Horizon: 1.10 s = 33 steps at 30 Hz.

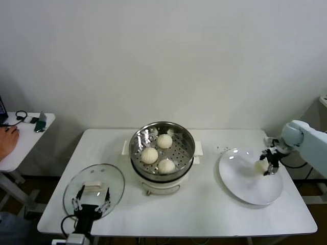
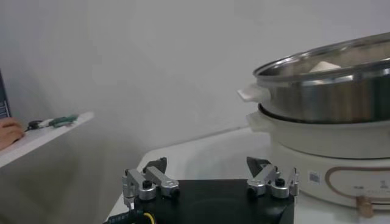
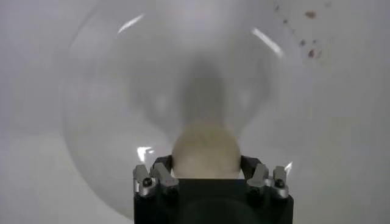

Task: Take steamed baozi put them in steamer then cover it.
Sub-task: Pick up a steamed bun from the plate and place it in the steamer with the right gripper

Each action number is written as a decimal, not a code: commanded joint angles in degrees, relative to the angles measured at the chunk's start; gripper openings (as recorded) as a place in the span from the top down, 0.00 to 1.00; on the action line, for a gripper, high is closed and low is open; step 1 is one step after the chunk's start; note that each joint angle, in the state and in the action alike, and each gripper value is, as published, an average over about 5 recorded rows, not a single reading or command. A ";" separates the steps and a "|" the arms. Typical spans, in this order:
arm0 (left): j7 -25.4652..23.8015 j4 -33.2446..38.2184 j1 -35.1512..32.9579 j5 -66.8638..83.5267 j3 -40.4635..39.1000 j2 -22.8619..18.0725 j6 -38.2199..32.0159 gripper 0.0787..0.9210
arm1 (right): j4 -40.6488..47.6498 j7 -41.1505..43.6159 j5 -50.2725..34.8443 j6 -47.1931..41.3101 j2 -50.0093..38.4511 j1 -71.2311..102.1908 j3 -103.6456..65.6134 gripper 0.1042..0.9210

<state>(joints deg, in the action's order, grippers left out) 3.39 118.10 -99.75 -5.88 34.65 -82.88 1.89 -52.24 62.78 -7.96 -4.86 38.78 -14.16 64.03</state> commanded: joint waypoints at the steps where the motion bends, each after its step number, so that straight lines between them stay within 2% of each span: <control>1: -0.19 1.26 -0.18 0.27 -1.13 0.58 0.25 0.12 | -7.01 -1.71 -22.51 -4.85 4.25 -25.47 23.87 0.25; 8: -0.30 1.95 1.45 -0.32 -3.45 1.11 0.35 0.12 | -15.01 -4.72 -39.40 -8.98 13.06 -39.26 35.91 0.24; 15: -0.26 3.26 2.25 -0.53 -5.79 1.34 0.62 0.12 | -18.41 -6.87 -47.78 -10.90 21.98 -44.66 40.54 0.24; 23: -0.29 3.66 1.79 -0.88 -7.21 2.22 0.21 0.12 | -18.90 -11.57 -52.81 -13.54 31.70 -40.37 41.21 0.24; 33: -0.29 2.97 1.70 0.56 -6.92 3.62 -0.09 0.12 | -14.17 -13.01 -53.40 -14.12 39.07 -34.09 43.00 0.24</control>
<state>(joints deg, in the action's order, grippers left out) 3.12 121.23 -98.06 -5.70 28.34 -79.80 2.05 -68.03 51.93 -56.64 -17.67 69.31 -50.17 103.63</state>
